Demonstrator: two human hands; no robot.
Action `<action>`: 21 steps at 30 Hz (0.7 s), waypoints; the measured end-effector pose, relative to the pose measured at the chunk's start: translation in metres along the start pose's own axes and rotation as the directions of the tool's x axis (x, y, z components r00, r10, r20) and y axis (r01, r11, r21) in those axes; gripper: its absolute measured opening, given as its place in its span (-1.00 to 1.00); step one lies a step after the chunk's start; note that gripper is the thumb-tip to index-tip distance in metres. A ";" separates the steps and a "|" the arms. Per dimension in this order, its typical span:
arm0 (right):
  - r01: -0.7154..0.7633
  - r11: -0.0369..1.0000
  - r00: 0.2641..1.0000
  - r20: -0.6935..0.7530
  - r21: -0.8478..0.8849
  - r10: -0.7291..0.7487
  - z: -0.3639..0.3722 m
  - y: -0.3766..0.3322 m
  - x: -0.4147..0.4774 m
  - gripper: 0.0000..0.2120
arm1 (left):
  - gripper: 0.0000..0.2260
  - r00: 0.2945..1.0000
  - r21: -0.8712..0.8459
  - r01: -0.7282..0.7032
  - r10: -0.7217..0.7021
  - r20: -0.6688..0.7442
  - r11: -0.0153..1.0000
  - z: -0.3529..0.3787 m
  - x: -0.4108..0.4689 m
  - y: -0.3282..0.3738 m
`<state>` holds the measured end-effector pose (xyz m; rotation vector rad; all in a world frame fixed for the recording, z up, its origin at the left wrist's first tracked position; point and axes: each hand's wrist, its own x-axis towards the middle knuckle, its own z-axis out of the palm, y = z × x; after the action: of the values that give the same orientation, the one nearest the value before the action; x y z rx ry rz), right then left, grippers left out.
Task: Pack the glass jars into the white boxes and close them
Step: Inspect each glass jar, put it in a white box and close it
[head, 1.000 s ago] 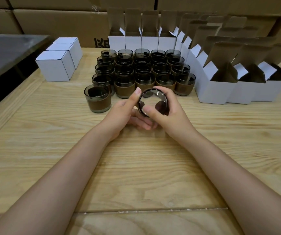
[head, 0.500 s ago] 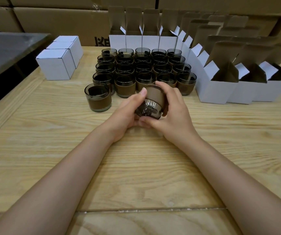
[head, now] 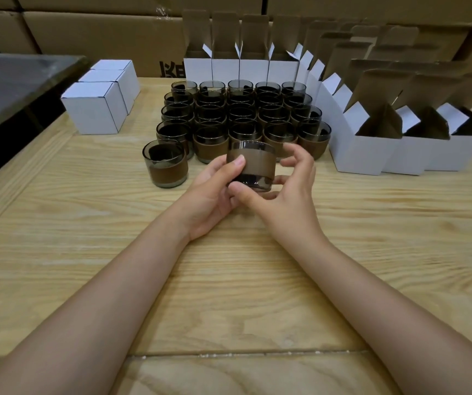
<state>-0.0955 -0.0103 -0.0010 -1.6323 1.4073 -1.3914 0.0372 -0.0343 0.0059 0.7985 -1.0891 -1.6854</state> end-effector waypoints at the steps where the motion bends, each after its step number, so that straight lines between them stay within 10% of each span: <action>1: -0.034 0.999 0.999 0.008 0.032 0.033 0.002 -0.001 -0.002 -0.18 | -0.43 1.000 -0.003 -0.002 0.002 0.006 1.000 0.000 0.000 0.000; 21: -0.200 0.872 0.980 0.107 0.448 0.170 0.009 0.001 -0.004 -0.58 | -0.56 0.999 -0.033 0.010 -0.008 0.035 0.999 -0.005 0.003 -0.001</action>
<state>-0.0869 -0.0091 -0.0062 -1.1917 1.0612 -1.4110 0.0402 -0.0385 0.0026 0.7561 -1.0799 -1.7265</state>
